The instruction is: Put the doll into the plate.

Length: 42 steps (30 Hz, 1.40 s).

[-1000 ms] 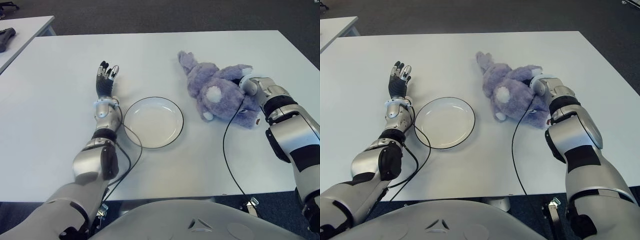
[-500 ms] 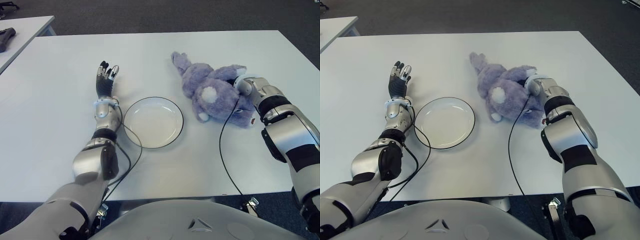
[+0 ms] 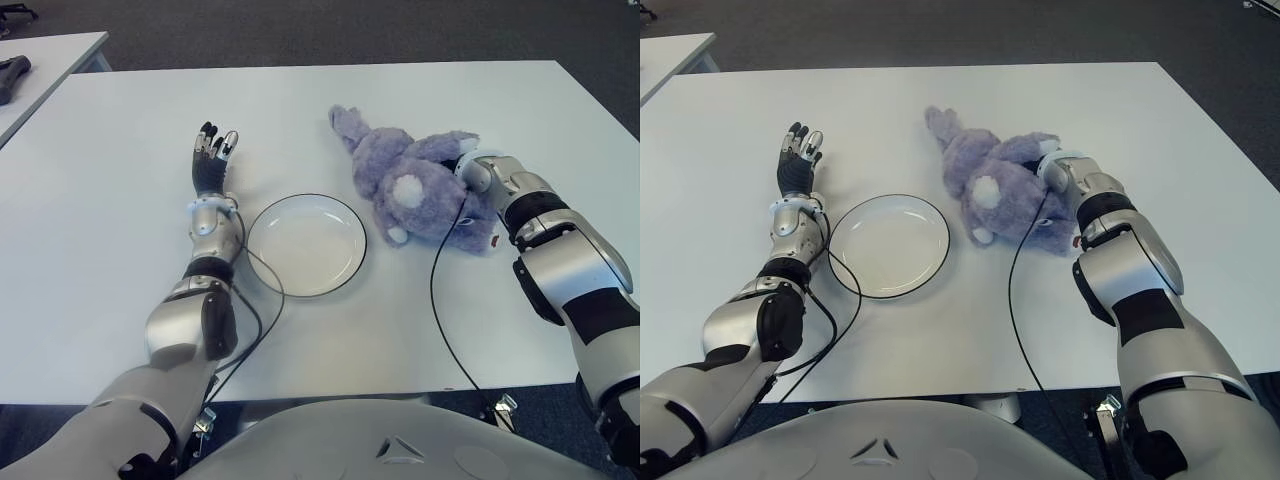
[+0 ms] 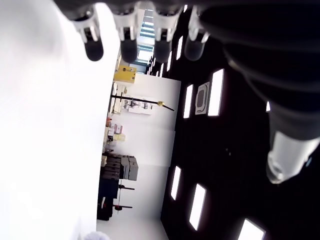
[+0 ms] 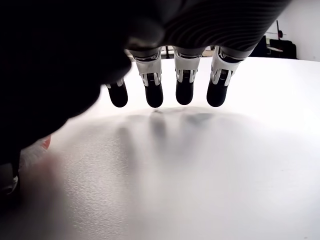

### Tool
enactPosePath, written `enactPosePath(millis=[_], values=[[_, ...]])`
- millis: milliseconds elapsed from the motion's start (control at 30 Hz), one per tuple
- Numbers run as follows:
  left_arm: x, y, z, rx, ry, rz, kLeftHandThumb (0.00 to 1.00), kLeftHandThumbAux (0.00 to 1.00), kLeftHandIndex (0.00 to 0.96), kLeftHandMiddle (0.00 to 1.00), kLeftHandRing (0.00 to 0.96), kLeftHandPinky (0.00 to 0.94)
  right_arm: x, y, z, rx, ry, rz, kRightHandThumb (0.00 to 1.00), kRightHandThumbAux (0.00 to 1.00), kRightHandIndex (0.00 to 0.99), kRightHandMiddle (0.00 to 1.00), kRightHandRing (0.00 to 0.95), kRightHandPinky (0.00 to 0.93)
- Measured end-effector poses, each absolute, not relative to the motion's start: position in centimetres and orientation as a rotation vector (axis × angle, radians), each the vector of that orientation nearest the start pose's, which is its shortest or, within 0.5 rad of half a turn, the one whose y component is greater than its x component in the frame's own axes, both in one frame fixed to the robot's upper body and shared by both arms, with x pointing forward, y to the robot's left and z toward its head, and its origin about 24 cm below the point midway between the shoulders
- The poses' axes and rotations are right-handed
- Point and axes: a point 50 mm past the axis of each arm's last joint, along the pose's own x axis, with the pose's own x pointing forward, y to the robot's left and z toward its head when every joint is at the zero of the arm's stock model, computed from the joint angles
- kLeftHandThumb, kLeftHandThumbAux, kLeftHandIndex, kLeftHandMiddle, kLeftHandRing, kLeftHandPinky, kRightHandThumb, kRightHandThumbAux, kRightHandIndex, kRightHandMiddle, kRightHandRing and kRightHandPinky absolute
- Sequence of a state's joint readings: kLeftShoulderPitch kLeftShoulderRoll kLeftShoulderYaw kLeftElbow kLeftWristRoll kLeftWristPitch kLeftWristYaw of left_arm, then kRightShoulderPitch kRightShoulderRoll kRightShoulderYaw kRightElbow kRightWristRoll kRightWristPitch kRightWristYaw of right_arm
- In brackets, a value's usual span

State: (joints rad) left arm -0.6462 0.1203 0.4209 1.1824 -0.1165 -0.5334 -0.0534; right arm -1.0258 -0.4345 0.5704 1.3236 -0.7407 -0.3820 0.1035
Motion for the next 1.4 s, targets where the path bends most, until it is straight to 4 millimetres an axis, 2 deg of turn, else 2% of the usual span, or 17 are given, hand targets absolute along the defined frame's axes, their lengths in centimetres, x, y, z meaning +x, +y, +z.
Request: enactPosePath(millis=[833,1067,1400], values=[[33.7,20.9,1.9,-0.204,-0.012,0.252,0.000,0.603,0.011,0.071,0.042,0.010,39.1,-17.2,8.3,-1.511,0.093,0.580,0.100,0.415,0.000,0.000,0.000,0.032],[33.7,20.9,1.9,-0.205,-0.012,0.251,0.000,0.602,0.008,0.069,0.042,0.012,39.1,-17.4,8.4,-1.505,0.095,0.575,0.098,0.416,0.000,0.000,0.000,0.023],[33.8,20.6,1.9,-0.209,-0.013,0.245,0.000,0.597,0.006,0.063,0.035,0.000,39.2,-18.2,8.7,-1.496,0.106,0.544,0.102,0.470,0.000,0.000,0.000,0.000]])
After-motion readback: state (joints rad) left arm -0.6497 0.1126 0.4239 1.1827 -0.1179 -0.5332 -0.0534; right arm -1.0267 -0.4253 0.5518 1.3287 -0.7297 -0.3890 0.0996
